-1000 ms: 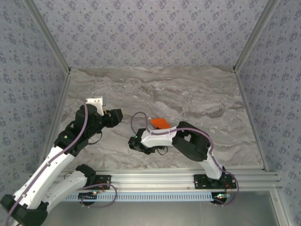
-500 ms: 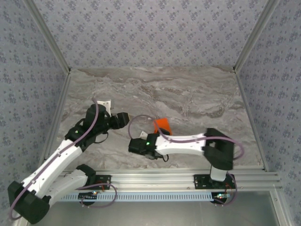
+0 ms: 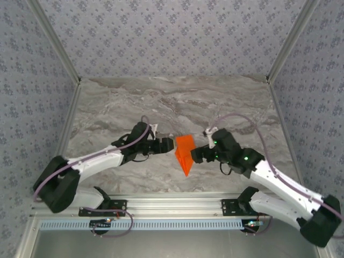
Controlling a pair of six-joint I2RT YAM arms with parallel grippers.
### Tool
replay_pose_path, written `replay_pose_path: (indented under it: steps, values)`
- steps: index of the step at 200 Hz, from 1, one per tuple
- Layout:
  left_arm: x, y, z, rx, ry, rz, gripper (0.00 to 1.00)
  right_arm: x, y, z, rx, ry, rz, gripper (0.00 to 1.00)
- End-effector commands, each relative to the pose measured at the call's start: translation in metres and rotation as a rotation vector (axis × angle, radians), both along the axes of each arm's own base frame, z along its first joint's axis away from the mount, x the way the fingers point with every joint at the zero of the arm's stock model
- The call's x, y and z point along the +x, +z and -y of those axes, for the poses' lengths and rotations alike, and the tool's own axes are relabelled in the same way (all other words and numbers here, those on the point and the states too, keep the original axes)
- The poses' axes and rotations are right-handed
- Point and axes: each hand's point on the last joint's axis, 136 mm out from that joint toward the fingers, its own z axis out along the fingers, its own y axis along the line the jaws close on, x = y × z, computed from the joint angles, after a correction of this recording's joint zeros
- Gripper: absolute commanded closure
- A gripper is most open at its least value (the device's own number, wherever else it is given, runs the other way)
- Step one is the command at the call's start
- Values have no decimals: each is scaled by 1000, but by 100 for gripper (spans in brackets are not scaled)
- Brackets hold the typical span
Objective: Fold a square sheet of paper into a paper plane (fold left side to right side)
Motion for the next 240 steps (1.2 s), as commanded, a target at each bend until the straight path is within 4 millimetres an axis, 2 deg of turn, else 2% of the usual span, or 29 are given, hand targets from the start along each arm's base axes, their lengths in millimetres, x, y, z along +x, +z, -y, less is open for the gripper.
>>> replay_pose_path:
  steps: [1,28,59,86,103,131,157,166,193,240]
  values:
    - [15,19,33,-99,-34,43,27,-7,5,-9,232,33,-86,0]
    - [21,-2,54,-75,-68,6,27,-8,-10,8,264,-23,-147,0]
    - [29,-28,60,-31,-62,-32,33,-10,-19,15,270,-46,-172,0]
    - [31,-42,65,-25,-77,-48,48,-12,-30,18,289,-45,-234,0]
    - [30,-45,67,-35,-96,-40,62,-14,-35,14,322,-21,-270,0]
    - [33,-40,63,-96,-107,0,86,-9,-32,3,389,34,-266,0]
    - [33,-30,57,-187,-127,30,98,3,-29,-11,471,87,-265,0]
    - [32,-27,54,-215,-134,39,99,10,-30,-14,505,101,-272,2]
    - [27,-16,49,-304,-160,57,100,30,-43,-28,571,164,-322,14]
    - [16,-4,48,-354,-217,76,100,57,-57,-40,581,207,-334,18]
